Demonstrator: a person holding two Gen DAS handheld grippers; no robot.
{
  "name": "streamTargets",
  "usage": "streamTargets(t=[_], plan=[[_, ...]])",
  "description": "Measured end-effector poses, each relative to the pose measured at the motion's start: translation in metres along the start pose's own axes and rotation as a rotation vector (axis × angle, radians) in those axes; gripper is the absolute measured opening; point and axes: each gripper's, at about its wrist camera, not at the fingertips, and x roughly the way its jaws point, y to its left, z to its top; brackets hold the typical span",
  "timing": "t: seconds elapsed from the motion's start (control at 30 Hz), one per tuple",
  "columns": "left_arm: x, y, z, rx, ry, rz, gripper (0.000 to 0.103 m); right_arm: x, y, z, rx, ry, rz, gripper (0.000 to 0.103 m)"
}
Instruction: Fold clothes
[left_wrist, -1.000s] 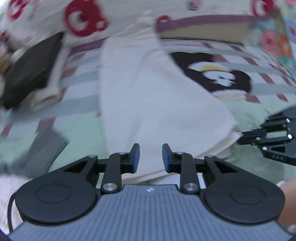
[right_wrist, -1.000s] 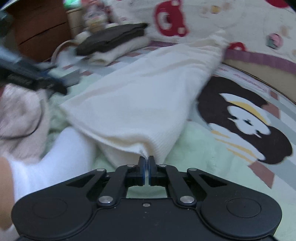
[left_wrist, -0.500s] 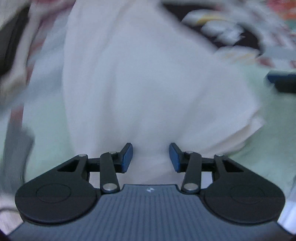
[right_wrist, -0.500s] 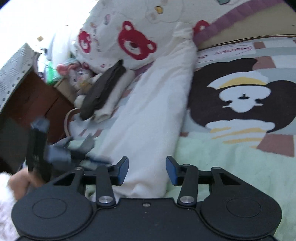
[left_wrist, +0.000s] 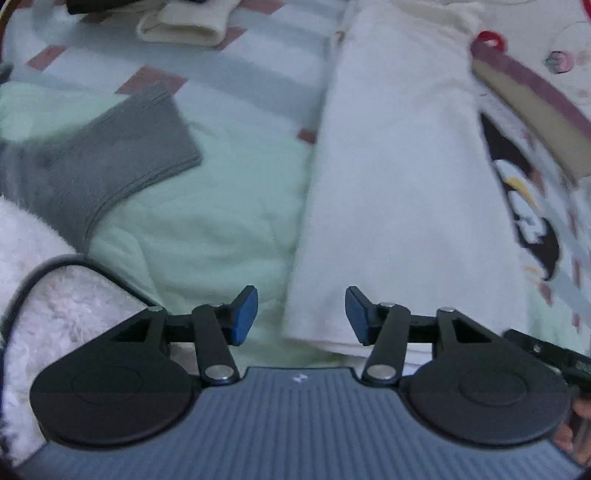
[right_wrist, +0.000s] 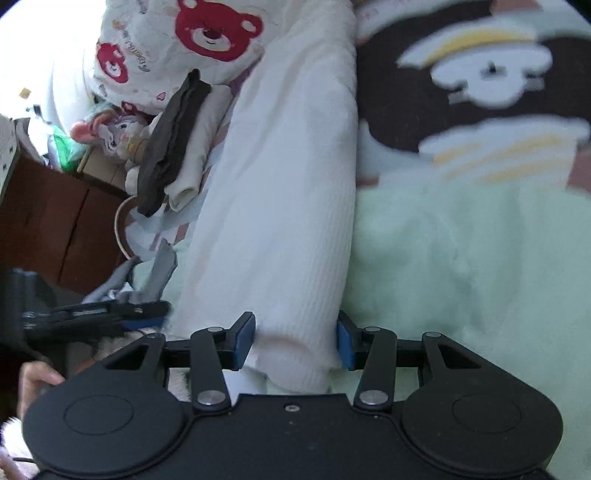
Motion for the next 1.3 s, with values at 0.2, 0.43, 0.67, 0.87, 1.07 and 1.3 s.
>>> streamTargets(t=[0.2, 0.43, 0.67, 0.87, 1.07, 1.3], plan=[[0.011, -0.013, -0.002, 0.045, 0.019, -0.038, 0.057, 0.000, 0.008, -0.002, -0.029, -0.038, 0.030, 0.012], [-0.041, -0.066, -0.030, 0.512, -0.257, -0.128, 0.060, -0.017, 0.048, 0.029, -0.146, -0.080, 0.122, 0.012], [-0.022, -0.124, -0.043, 0.847, -0.265, -0.074, 0.072, -0.022, 0.072, 0.068, -0.141, -0.097, 0.167, 0.012], [0.019, -0.133, -0.021, 0.932, -0.224, 0.178, 0.007, -0.030, 0.072, 0.077, -0.112, -0.087, 0.169, 0.012], [-0.006, -0.134, -0.015, 0.915, -0.383, 0.223, 0.007, -0.031, 0.051, 0.069, -0.002, -0.043, 0.149, 0.019], [-0.015, -0.128, -0.022, 0.868, -0.434, 0.181, 0.006, -0.008, 0.005, 0.052, 0.267, 0.003, 0.137, 0.045]])
